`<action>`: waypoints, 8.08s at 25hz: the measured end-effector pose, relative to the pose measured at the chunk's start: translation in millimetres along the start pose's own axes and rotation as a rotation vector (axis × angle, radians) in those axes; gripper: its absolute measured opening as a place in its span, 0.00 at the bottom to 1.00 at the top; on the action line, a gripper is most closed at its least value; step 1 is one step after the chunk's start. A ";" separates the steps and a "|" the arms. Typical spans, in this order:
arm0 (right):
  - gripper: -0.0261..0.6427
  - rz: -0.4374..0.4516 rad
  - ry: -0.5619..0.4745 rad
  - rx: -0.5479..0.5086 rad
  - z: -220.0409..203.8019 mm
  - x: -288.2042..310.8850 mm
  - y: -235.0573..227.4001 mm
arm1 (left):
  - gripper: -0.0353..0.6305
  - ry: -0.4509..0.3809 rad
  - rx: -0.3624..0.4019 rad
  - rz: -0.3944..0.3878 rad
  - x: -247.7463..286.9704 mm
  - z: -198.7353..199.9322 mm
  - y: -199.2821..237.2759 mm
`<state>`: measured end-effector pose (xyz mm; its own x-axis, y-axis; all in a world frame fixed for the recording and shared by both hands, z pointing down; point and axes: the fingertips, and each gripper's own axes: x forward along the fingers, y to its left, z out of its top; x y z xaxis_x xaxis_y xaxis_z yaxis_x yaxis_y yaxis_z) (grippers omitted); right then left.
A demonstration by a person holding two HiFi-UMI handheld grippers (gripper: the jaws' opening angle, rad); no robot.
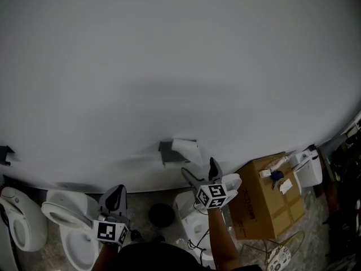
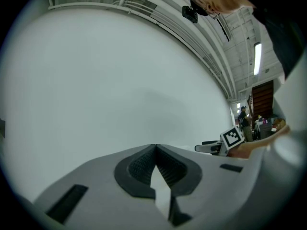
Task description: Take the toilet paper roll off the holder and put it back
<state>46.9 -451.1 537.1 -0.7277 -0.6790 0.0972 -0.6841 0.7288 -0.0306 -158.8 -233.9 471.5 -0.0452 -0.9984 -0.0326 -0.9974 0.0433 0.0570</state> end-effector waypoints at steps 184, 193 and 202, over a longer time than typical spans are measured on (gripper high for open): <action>0.40 -0.019 0.491 -0.340 -35.4 47.8 0.4 | 0.06 0.032 -0.017 0.037 -21.0 -12.6 20.1; 0.40 -0.057 0.307 -0.156 -0.4 28.5 -2.1 | 0.06 0.034 -0.017 0.033 -22.2 -12.7 22.6; 0.33 -0.073 0.204 -0.083 20.9 6.1 6.0 | 0.06 0.026 -0.013 0.010 -20.5 -8.7 15.6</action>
<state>37.3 -452.8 516.7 -0.6454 -0.7044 0.2954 -0.7221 0.6887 0.0647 -173.0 -213.1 481.7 -0.0530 -0.9986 -0.0057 -0.9961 0.0525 0.0705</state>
